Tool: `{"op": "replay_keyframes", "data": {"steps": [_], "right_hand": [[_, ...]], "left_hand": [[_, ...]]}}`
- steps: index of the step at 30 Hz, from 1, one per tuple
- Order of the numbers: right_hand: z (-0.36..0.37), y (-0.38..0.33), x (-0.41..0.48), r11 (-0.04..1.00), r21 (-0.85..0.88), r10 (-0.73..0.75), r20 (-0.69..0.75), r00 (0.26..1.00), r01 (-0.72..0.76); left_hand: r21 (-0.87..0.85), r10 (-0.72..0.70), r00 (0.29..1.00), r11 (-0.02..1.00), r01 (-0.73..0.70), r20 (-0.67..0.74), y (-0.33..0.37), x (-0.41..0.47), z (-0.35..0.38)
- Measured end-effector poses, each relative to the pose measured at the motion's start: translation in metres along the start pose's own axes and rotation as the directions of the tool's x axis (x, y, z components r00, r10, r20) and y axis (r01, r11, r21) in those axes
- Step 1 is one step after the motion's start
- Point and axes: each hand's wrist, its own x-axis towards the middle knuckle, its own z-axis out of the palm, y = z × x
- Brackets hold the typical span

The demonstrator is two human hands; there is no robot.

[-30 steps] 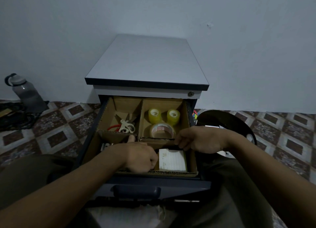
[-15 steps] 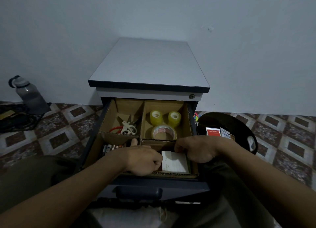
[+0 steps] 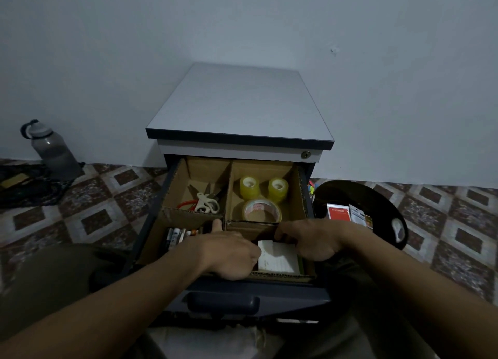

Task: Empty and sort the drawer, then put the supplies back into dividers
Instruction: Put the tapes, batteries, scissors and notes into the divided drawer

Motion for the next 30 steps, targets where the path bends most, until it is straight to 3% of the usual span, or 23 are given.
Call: {"op": "replay_keyframes", "data": {"steps": [6,13,18,21,26,30], "right_hand": [[0.002,0.001,-0.003,0.999,0.049,-0.016,-0.006,1.000,0.017],[-0.008,0.003,-0.004,0.982,0.189,-0.024,-0.044,0.999,0.032],[-0.011,-0.005,-0.012,0.981,0.193,0.012,-0.181,0.983,0.023],[0.000,-0.014,-0.019,0.963,0.264,0.035,-0.333,0.942,0.057],[0.042,-0.037,-0.025,0.878,0.410,0.047,-0.587,0.808,0.247],[0.077,-0.051,-0.028,0.881,0.350,0.018,-0.697,0.716,0.318]], "left_hand": [[-0.046,-0.001,0.991,0.999,-0.005,-0.135,-0.003,-0.002,0.009],[-0.286,-0.045,0.965,0.958,-0.032,-0.259,-0.014,-0.021,0.004],[-0.324,-0.035,0.944,0.943,-0.078,-0.329,-0.020,-0.042,-0.001],[-0.302,-0.058,0.913,0.950,-0.074,-0.405,-0.026,-0.054,0.003],[-0.315,-0.189,0.864,0.948,0.037,-0.467,-0.046,-0.076,0.019],[-0.317,-0.223,0.811,0.947,0.049,-0.541,-0.057,-0.092,0.046]]}}
